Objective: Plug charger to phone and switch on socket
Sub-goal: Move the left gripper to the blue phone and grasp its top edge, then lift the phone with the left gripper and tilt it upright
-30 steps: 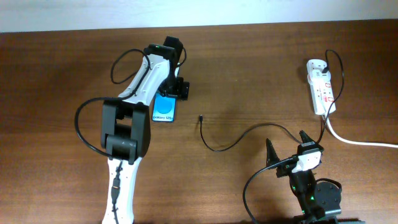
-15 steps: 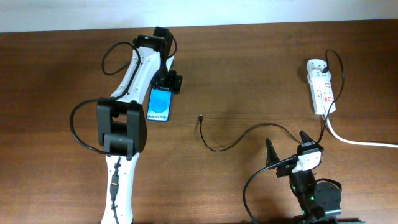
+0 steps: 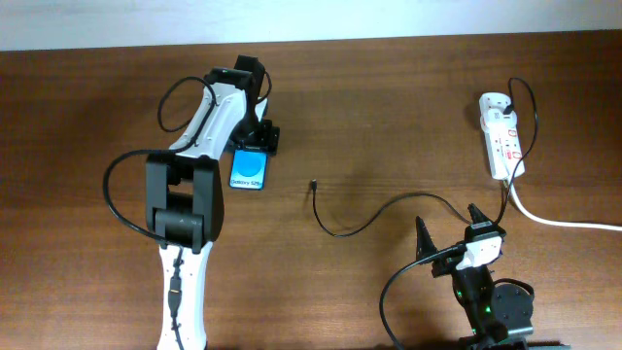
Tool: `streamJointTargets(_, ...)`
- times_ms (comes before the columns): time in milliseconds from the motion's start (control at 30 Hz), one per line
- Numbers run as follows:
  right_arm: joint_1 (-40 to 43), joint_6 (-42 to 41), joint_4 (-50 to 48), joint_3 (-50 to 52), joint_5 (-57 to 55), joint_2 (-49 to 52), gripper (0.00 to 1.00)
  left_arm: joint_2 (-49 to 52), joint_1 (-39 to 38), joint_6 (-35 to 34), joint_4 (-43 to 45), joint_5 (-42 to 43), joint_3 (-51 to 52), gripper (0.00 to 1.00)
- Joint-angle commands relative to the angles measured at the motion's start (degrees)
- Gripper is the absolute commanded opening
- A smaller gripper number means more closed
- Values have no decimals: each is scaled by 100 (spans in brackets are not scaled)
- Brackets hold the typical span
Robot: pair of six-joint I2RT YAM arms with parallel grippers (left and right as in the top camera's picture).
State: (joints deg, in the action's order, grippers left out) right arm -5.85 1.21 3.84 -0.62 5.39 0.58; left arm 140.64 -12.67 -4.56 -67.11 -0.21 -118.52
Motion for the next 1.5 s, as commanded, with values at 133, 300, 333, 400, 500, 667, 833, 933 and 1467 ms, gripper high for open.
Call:
streamJointTargets(133, -52, -66, 24, 31, -9, -37, 98, 413, -92, -181, -243, 131, 282, 82)
streamJointTargets(300, -52, -66, 24, 31, -7, -37, 99, 413, -155, 57, -391, 131, 289, 86)
streamJointTargets(333, -52, -66, 26, 31, -7, -37, 99, 413, -155, 144, -417, 129, 289, 83)
streamJointTargets(400, -52, -66, 26, 31, -7, -37, 99, 413, -155, 138, -407, 131, 289, 72)
streamJointTargets(500, -52, -66, 24, 31, -9, -37, 98, 411, -153, 136, -398, 129, 249, 70)
streamJointTargets(667, -52, -66, 26, 31, -9, -37, 99, 398, -155, 133, -684, 131, -295, 67)
streamJointTargets(833, -52, -66, 26, 31, -9, -37, 98, 398, -160, 133, -734, 131, -319, 59)
streamJointTargets(933, -52, -66, 24, 31, -7, -37, 99, 400, -160, 133, -734, 129, -319, 47)
streamJointTargets(1467, -52, -66, 24, 31, -7, -37, 98, 398, -155, 2, -2144, 129, -3038, 19)
